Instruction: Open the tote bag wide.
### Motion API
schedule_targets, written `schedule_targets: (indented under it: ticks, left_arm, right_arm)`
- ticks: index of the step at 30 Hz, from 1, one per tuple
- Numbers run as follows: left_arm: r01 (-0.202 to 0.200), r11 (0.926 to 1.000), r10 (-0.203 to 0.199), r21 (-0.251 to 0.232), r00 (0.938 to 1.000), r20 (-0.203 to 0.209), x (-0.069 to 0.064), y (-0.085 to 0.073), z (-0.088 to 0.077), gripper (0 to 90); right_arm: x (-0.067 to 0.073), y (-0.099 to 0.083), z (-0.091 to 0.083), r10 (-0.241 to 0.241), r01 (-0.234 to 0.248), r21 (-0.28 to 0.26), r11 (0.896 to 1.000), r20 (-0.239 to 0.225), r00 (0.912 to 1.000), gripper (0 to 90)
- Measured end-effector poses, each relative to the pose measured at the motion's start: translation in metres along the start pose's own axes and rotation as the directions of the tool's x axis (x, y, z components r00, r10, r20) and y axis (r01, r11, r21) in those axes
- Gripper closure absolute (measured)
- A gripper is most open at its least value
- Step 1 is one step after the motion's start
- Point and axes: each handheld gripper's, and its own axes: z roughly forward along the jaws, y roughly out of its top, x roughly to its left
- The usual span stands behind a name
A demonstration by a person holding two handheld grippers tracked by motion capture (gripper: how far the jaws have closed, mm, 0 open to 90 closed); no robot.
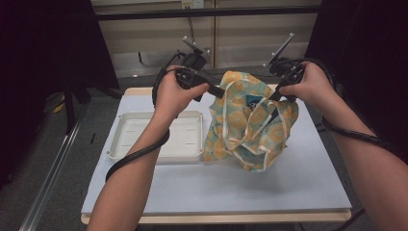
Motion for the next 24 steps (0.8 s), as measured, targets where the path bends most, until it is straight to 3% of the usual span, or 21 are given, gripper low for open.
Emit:
schedule_targets:
  ticks: [5, 6, 10, 13, 16, 24]
  left_arm:
    - [-0.003, 0.9979, 0.003, -0.065, 1.0, -0.002, -0.002, 0.013, -0.002, 90.0]
    - [-0.006, 0.9971, 0.004, -0.075, 0.9998, -0.019, -0.003, 0.016, -0.001, 90.0]
    - [0.003, 0.9945, -0.004, -0.105, 0.9999, -0.017, -0.001, 0.025, 0.006, 90.0]
    - [0.016, 0.9977, -0.018, -0.065, 0.9992, -0.036, 0.004, 0.026, 0.025, 90.0]
    - [0.025, 0.9985, -0.026, -0.05, 0.9992, -0.031, 0.007, 0.025, 0.032, 90.0]
    - [0.043, 0.999, -0.044, -0.01, 0.9983, -0.04, 0.017, 0.018, 0.045, 90.0]
  right_arm:
    - [0.0, 0.001, 0.001, -0.002, 0.002, 0.005, 1.0, -0.002, 1.0, 90.0]
    - [0.0, 0.001, 0.001, -0.002, 0.002, 0.005, 1.0, -0.002, 1.0, 90.0]
    - [0.0, 0.002, 0.001, -0.004, 0.004, 0.014, 1.0, -0.008, 1.0, 90.0]
    - [0.0, 0.002, 0.002, -0.01, 0.01, 0.014, 1.0, -0.009, 0.9999, 90.0]
    - [-0.001, 0.003, 0.001, -0.028, 0.028, 0.018, 0.999, 0.002, 0.9996, 88.2]
    - [0.002, 0.002, -0.011, -0.038, 0.038, -0.017, 0.999, 0.022, 0.999, 72.8]
